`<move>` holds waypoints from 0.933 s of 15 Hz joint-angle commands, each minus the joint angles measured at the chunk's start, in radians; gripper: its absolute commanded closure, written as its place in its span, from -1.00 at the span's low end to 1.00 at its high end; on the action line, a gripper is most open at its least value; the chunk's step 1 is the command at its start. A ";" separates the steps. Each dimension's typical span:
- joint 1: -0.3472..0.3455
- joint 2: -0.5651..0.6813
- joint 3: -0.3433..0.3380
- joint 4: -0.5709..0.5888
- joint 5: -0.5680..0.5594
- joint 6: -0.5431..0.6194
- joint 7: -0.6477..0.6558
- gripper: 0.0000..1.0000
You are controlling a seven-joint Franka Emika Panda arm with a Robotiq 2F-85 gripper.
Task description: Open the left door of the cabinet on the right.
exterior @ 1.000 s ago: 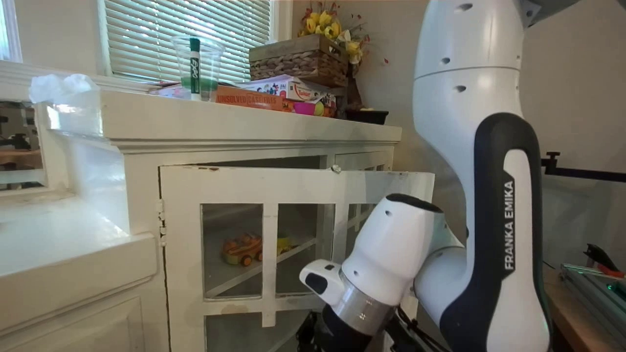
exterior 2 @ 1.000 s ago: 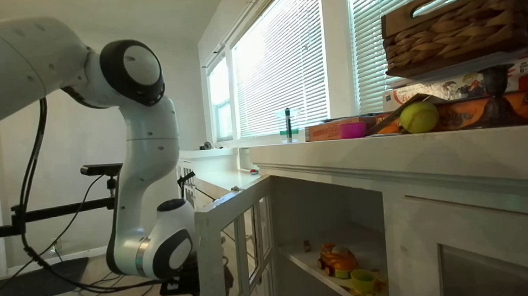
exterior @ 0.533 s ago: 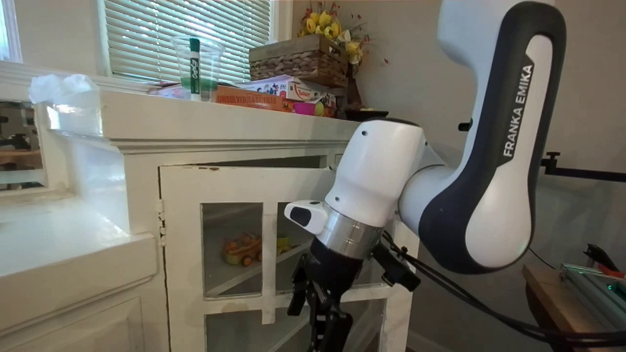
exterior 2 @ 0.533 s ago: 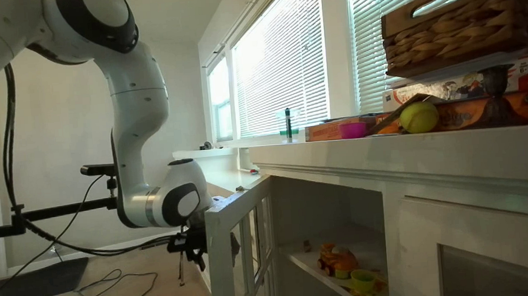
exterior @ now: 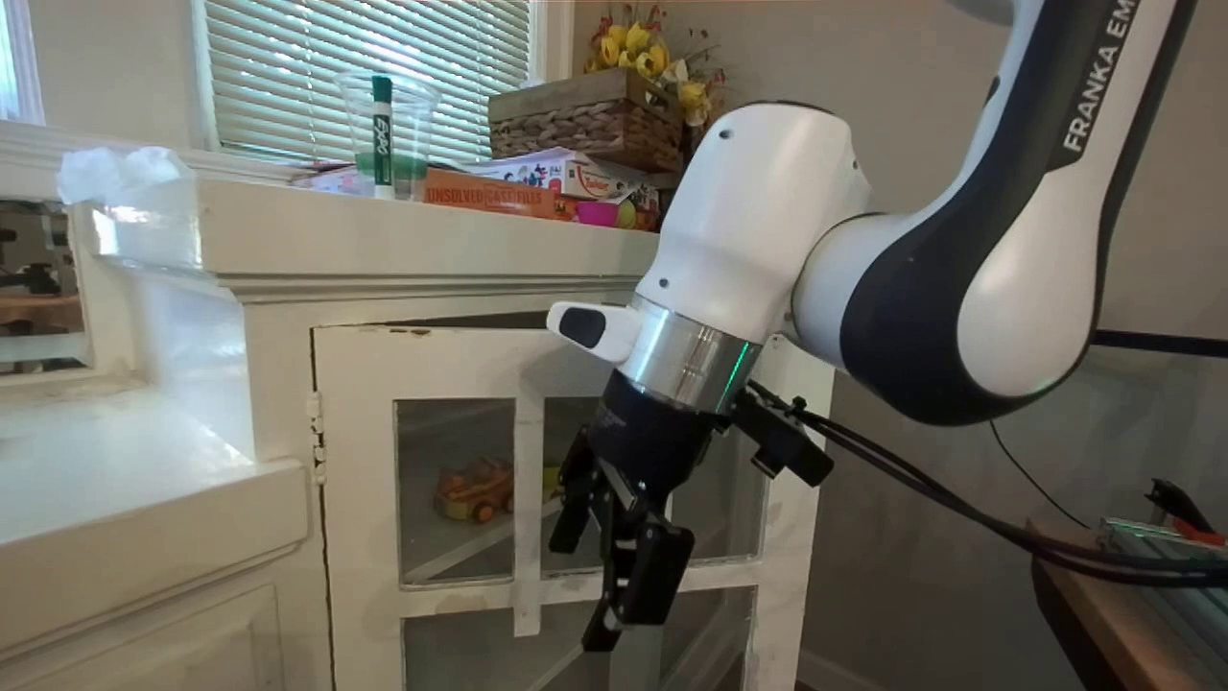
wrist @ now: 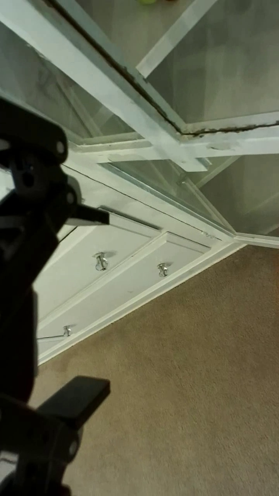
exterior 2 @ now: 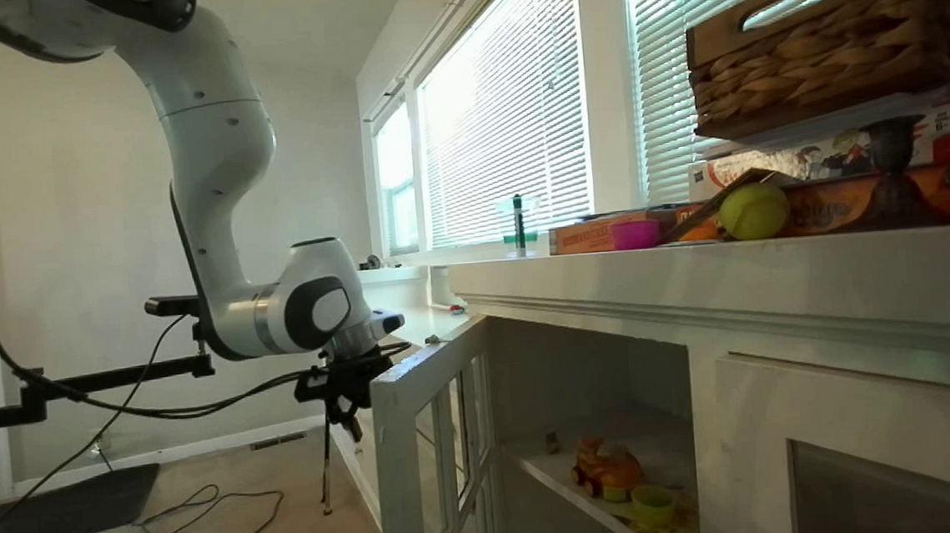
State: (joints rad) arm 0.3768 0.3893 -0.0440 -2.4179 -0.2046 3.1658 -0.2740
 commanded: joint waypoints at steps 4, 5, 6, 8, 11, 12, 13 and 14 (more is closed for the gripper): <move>-0.072 -0.277 0.081 -0.076 -0.027 -0.157 0.017 -1.00; -0.091 -0.311 0.104 -0.075 -0.016 -0.181 0.017 -1.00; -0.107 -0.343 0.121 -0.072 -0.009 -0.205 0.017 -1.00; -0.139 -0.400 0.151 -0.064 0.021 -0.247 0.009 -1.00; -0.122 -0.472 0.110 -0.044 0.078 -0.306 -0.006 -1.00; -0.124 -0.491 0.101 -0.032 0.089 -0.329 -0.003 -1.00; -0.163 -0.507 0.124 -0.020 0.098 -0.343 0.007 -1.00; -0.175 -0.524 0.115 -0.009 0.105 -0.352 0.016 -1.00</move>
State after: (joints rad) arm 0.2462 -0.0729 0.0612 -2.4467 -0.1409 2.8738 -0.2705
